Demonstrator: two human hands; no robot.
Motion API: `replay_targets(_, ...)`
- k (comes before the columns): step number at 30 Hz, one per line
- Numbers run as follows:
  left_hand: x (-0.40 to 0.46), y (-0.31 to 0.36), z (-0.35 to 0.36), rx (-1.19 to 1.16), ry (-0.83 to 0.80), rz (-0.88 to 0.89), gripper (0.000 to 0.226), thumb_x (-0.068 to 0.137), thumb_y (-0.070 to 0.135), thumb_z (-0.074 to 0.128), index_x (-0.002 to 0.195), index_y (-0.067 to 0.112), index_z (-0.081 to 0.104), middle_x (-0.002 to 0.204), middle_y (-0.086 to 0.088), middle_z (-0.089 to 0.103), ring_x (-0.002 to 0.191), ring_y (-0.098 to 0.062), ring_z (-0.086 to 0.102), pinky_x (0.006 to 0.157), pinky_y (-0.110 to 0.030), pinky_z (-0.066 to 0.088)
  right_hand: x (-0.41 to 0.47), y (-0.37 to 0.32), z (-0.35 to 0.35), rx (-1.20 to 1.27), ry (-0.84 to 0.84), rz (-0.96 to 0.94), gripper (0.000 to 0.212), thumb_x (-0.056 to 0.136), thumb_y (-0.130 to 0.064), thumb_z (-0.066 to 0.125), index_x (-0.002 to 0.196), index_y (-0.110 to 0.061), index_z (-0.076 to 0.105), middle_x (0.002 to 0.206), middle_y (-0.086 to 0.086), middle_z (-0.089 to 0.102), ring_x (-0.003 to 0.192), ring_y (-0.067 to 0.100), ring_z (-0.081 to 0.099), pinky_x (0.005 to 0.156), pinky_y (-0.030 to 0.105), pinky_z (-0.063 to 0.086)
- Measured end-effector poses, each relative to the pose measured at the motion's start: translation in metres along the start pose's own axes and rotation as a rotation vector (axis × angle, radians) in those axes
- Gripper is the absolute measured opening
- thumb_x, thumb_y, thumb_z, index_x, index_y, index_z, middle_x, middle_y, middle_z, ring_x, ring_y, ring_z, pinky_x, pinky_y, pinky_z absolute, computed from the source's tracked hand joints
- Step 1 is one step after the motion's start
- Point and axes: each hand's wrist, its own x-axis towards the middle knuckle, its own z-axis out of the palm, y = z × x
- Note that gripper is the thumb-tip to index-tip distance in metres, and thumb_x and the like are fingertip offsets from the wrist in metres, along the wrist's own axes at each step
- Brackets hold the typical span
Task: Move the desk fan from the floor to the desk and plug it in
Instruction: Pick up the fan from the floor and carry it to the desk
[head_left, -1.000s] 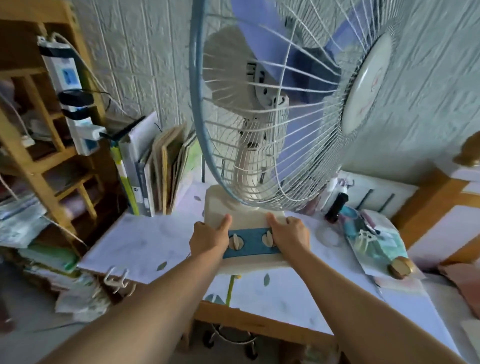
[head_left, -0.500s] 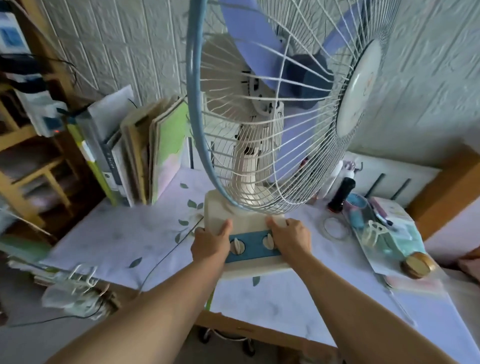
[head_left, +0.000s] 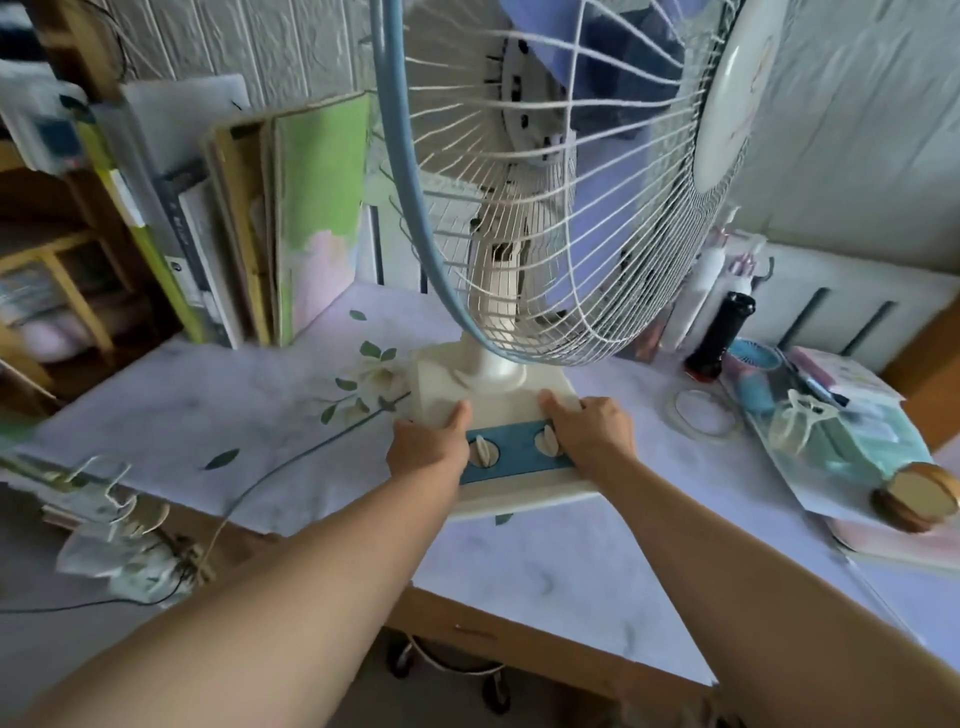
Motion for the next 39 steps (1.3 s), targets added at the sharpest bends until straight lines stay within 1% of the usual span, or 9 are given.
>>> replay_targets(4, 0.005, -0.004, 0.005, 0.047, -0.01, 0.01, 0.077, 0.077, 0.061, 0.058, 0.133, 0.009, 0.045, 0.134, -0.011, 0.056, 0.119, -0.032, 0.054, 0.089, -0.037, 0.044, 0.005, 0.006, 0.005, 0.021, 0.005, 0.005, 0.063, 0.078, -0.063, 0.05, 0.098, -0.005, 0.064, 0.09, 0.01, 0.061, 0.072, 0.025, 0.053, 0.054, 0.028, 0.035)
replay_targets(7, 0.007, -0.007, 0.008, 0.129, -0.026, 0.015, 0.077, 0.076, 0.064, 0.056, 0.127, 0.007, 0.052, 0.128, -0.012, 0.06, 0.112, -0.031, 0.058, 0.075, -0.033, 0.042, 0.008, 0.011, 0.007, 0.013, 0.003, 0.015, 0.065, 0.078, -0.064, 0.051, 0.102, -0.004, 0.063, 0.099, 0.012, 0.064, 0.075, 0.026, 0.054, 0.059, 0.028, 0.037)
replay_targets(11, 0.012, -0.007, 0.011, 0.258, -0.013, 0.076, 0.073, 0.078, 0.066, 0.051, 0.115, 0.003, 0.06, 0.121, -0.014, 0.064, 0.109, -0.03, 0.061, 0.069, -0.031, 0.037, 0.011, 0.013, 0.009, 0.013, 0.016, 0.021, 0.066, 0.076, -0.063, 0.05, 0.103, -0.004, 0.059, 0.091, 0.009, 0.057, 0.066, 0.022, 0.052, 0.055, 0.027, 0.036)
replay_targets(13, 0.013, -0.006, 0.01, 0.306, -0.008, 0.103, 0.073, 0.08, 0.066, 0.05, 0.114, 0.002, 0.061, 0.122, -0.015, 0.064, 0.11, -0.03, 0.061, 0.068, -0.03, 0.035, 0.011, 0.012, 0.01, -0.01, 0.027, 0.014, 0.065, 0.075, -0.064, 0.049, 0.102, -0.005, 0.059, 0.087, 0.008, 0.054, 0.06, 0.017, 0.049, 0.051, 0.026, 0.035)
replay_targets(17, 0.017, -0.007, 0.01, 0.365, -0.038, 0.156, 0.073, 0.082, 0.066, 0.046, 0.113, 0.002, 0.061, 0.121, -0.016, 0.064, 0.108, -0.032, 0.061, 0.071, -0.03, 0.039, 0.014, 0.013, 0.011, -0.024, 0.064, 0.029, 0.066, 0.073, -0.065, 0.051, 0.101, -0.005, 0.059, 0.085, 0.006, 0.053, 0.069, 0.024, 0.053, 0.058, 0.03, 0.04)
replay_targets(21, 0.022, -0.004, 0.007, 0.52, -0.063, 0.18, 0.085, 0.083, 0.071, 0.035, 0.126, 0.0, 0.053, 0.129, -0.019, 0.057, 0.114, -0.033, 0.056, 0.082, -0.035, 0.046, 0.013, 0.011, 0.013, -0.097, 0.085, 0.04, 0.063, 0.073, -0.066, 0.049, 0.098, -0.009, 0.058, 0.08, 0.004, 0.052, 0.074, 0.026, 0.056, 0.06, 0.029, 0.042)
replay_targets(25, 0.024, -0.002, 0.006, 0.574, -0.057, 0.239, 0.082, 0.084, 0.07, 0.034, 0.121, 0.001, 0.057, 0.125, -0.017, 0.06, 0.112, -0.032, 0.058, 0.072, -0.032, 0.038, 0.015, 0.005, 0.011, -0.164, 0.109, 0.043, 0.06, 0.074, -0.064, 0.049, 0.101, -0.011, 0.06, 0.086, 0.005, 0.052, 0.086, 0.029, 0.058, 0.068, 0.031, 0.042)
replay_targets(30, 0.026, -0.002, 0.008, 0.571, -0.02, 0.286, 0.079, 0.083, 0.069, 0.039, 0.122, 0.001, 0.054, 0.123, -0.015, 0.061, 0.109, -0.033, 0.06, 0.07, -0.032, 0.039, 0.019, 0.005, 0.008, -0.245, 0.102, 0.025, 0.065, 0.074, -0.064, 0.047, 0.107, -0.01, 0.061, 0.099, 0.009, 0.061, 0.093, 0.03, 0.06, 0.071, 0.032, 0.044)
replay_targets(39, 0.028, -0.008, 0.011, 0.562, -0.024, 0.283, 0.084, 0.081, 0.07, 0.039, 0.125, 0.001, 0.049, 0.126, -0.016, 0.058, 0.109, -0.034, 0.059, 0.071, -0.032, 0.04, 0.019, 0.013, 0.014, -0.219, 0.092, 0.034, 0.072, 0.074, -0.067, 0.043, 0.113, -0.01, 0.058, 0.111, 0.01, 0.062, 0.1, 0.031, 0.059, 0.074, 0.034, 0.045)
